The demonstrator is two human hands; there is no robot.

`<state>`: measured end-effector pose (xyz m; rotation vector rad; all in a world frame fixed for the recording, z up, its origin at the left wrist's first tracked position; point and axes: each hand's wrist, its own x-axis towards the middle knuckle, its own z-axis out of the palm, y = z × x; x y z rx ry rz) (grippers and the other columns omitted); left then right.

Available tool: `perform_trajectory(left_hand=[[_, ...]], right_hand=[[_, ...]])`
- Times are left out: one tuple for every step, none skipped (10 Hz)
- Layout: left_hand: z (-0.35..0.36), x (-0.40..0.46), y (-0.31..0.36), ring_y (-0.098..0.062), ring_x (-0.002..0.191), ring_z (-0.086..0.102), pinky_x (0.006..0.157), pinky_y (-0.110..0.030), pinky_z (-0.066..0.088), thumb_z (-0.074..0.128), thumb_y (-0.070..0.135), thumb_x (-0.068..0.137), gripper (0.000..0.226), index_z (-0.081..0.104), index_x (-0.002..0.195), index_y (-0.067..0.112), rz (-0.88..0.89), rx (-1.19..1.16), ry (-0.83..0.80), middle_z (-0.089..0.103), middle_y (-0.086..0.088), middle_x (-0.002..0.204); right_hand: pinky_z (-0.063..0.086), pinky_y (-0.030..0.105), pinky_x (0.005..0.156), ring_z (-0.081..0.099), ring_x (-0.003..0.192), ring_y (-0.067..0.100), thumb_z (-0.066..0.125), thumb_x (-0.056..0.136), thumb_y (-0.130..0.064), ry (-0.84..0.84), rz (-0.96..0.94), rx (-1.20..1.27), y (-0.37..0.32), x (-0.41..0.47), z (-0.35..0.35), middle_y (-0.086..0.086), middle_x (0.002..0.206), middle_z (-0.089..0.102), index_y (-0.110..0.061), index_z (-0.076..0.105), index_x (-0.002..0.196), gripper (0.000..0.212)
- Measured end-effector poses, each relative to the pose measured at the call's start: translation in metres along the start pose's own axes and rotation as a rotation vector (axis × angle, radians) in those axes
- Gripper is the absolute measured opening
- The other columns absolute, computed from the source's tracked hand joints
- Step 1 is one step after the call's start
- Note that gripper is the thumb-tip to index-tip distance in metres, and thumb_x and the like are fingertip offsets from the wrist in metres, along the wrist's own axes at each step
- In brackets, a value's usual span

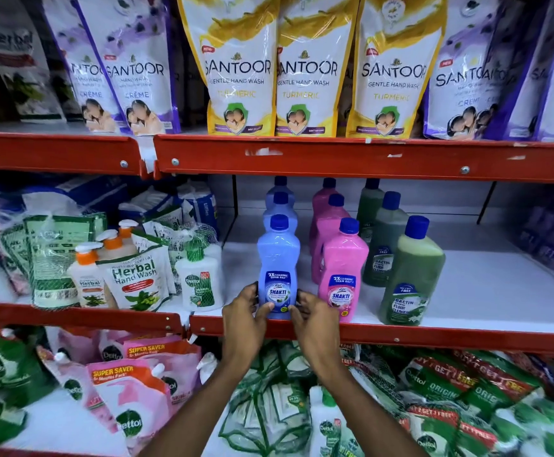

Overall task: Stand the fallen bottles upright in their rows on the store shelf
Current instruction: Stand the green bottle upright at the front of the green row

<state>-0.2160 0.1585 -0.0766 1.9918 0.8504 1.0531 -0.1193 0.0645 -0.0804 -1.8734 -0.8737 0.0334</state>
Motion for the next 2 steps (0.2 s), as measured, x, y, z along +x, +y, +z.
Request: perform_trajectory(left_hand=[[0.0004, 0.0033, -0.0012, -0.009, 0.086, 0.073, 0.083, -0.032, 0.060, 0.075, 0.020, 0.081, 0.036, 0.066, 0.116, 0.017, 0.001, -0.014, -0.022, 0.078, 0.001, 0.103], [-0.0024, -0.0042, 0.0016, -0.011, 0.097, 0.072, 0.089, -0.033, 0.059, 0.073, 0.021, 0.083, 0.038, 0.065, 0.120, 0.015, 0.011, -0.040, 0.013, 0.076, 0.000, 0.111]], right_hand=[[0.060, 0.030, 0.085, 0.071, 0.086, -0.002, 0.066, 0.086, -0.012, 0.005, 0.023, 0.025, -0.0023, 0.0014, 0.0004, -0.009, 0.100, 0.077, -0.020, 0.070, 0.112, 0.028], [0.059, 0.029, 0.089, 0.070, 0.090, -0.003, 0.066, 0.086, -0.013, 0.027, 0.011, 0.040, -0.0089, -0.0061, -0.0036, -0.010, 0.104, 0.077, -0.021, 0.070, 0.114, 0.029]])
